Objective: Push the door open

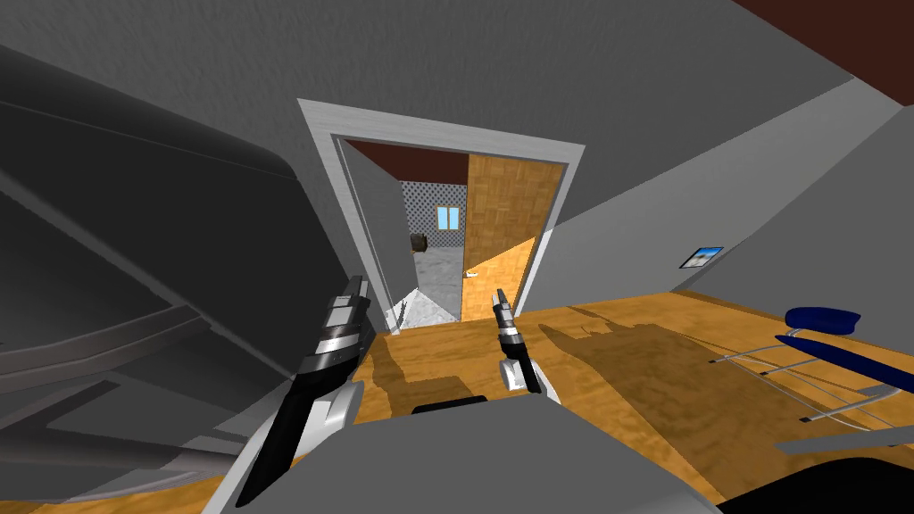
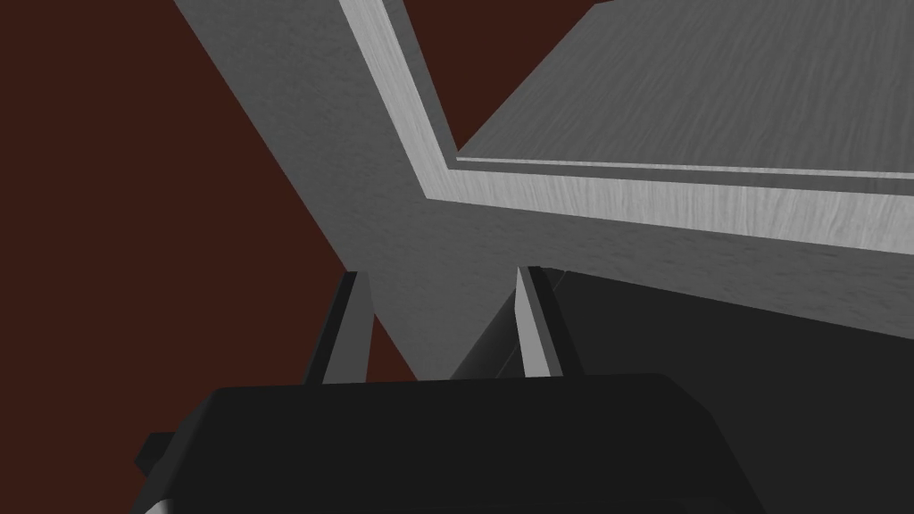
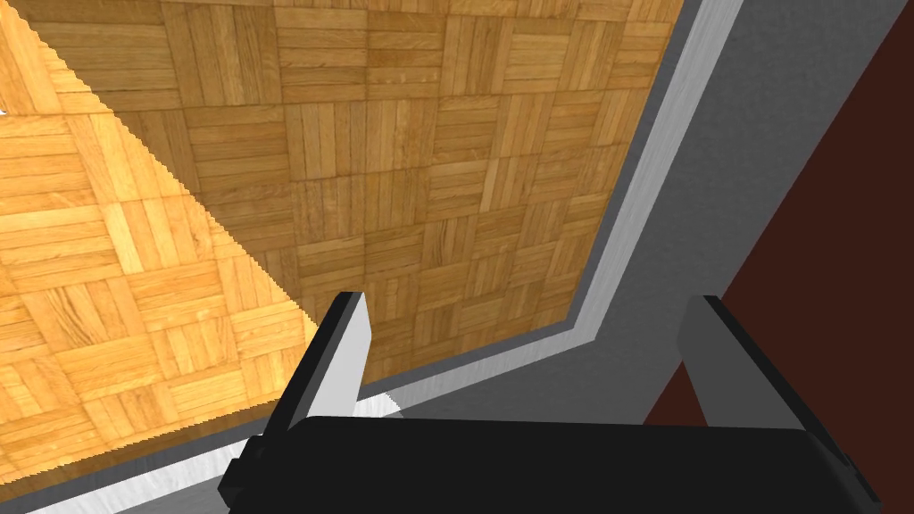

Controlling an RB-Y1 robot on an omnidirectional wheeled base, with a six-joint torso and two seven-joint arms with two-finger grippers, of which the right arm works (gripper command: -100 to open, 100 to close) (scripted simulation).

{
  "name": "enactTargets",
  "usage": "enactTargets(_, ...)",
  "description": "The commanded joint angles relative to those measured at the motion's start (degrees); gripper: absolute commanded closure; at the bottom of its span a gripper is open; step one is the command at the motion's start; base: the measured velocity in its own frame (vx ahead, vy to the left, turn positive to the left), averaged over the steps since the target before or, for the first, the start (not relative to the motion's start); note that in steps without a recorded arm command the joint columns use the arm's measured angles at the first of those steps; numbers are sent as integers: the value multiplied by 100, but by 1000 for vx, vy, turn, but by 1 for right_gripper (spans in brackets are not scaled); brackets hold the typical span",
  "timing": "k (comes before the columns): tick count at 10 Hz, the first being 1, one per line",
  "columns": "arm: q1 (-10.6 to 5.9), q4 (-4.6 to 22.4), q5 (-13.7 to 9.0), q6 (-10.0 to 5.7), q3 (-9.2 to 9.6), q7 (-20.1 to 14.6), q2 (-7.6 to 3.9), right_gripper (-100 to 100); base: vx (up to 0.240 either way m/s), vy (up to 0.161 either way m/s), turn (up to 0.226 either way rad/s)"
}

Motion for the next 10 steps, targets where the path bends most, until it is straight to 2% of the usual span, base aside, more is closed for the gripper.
enactTargets(1, -67, 160, -11, -18, 0, 7, 1, -100, 58, -18, 5)
enactTargets(3, -231, 500, -52, -56, 3, 16, -9, -100, 70, -26, 3)
enactTargets(4, -231, 556, -52, -56, 3, 16, -9, -100, 58, -21, 4)
enactTargets(5, -314, 756, -72, -76, 5, 20, -12, -100, 50, -36, 0)
enactTargets(6, -314, 756, -72, -76, 5, 20, -12, -100, 40, -28, 4)
enactTargets(10, -645, 1520, -155, -154, 11, 36, -10, -100, 81, -34, 5)
